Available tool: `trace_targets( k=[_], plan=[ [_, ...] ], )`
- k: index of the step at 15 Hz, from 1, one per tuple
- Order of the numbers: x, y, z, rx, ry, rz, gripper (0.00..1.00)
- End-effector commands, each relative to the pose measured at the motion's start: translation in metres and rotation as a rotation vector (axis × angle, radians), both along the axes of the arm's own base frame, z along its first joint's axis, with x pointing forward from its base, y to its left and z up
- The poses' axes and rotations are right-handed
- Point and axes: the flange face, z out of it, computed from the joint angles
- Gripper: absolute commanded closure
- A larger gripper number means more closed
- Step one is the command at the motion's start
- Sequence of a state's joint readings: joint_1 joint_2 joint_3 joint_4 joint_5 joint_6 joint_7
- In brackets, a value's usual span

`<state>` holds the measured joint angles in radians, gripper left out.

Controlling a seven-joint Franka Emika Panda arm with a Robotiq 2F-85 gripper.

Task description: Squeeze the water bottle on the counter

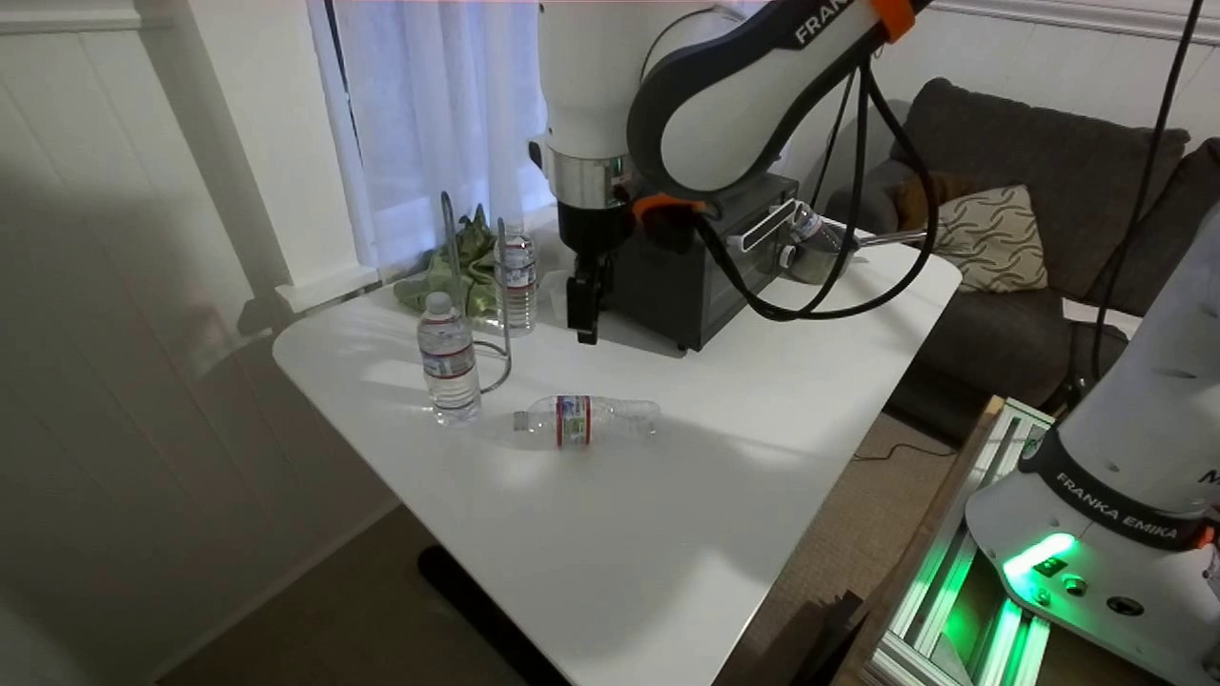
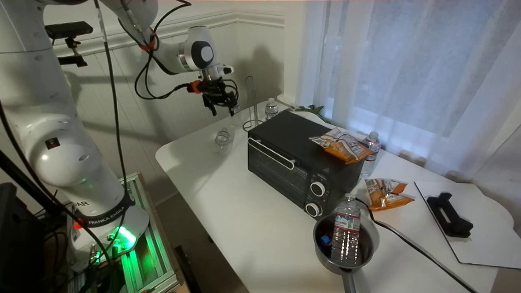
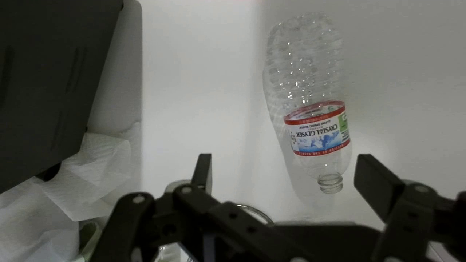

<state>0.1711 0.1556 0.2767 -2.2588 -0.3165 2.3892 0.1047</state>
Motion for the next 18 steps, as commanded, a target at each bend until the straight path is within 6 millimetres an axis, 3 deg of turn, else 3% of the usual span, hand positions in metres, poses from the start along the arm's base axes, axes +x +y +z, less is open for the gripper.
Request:
trace_targets(
  k=[1, 9, 18],
  plan=[
    [0.005, 0.005, -0.015, 0.008, 0.042, 0.054, 0.00],
    [0.005, 0.021, -0.063, 0.039, 0.068, 0.190, 0.00],
    [0.012, 0.031, -0.095, 0.087, 0.059, 0.254, 0.00]
  ],
)
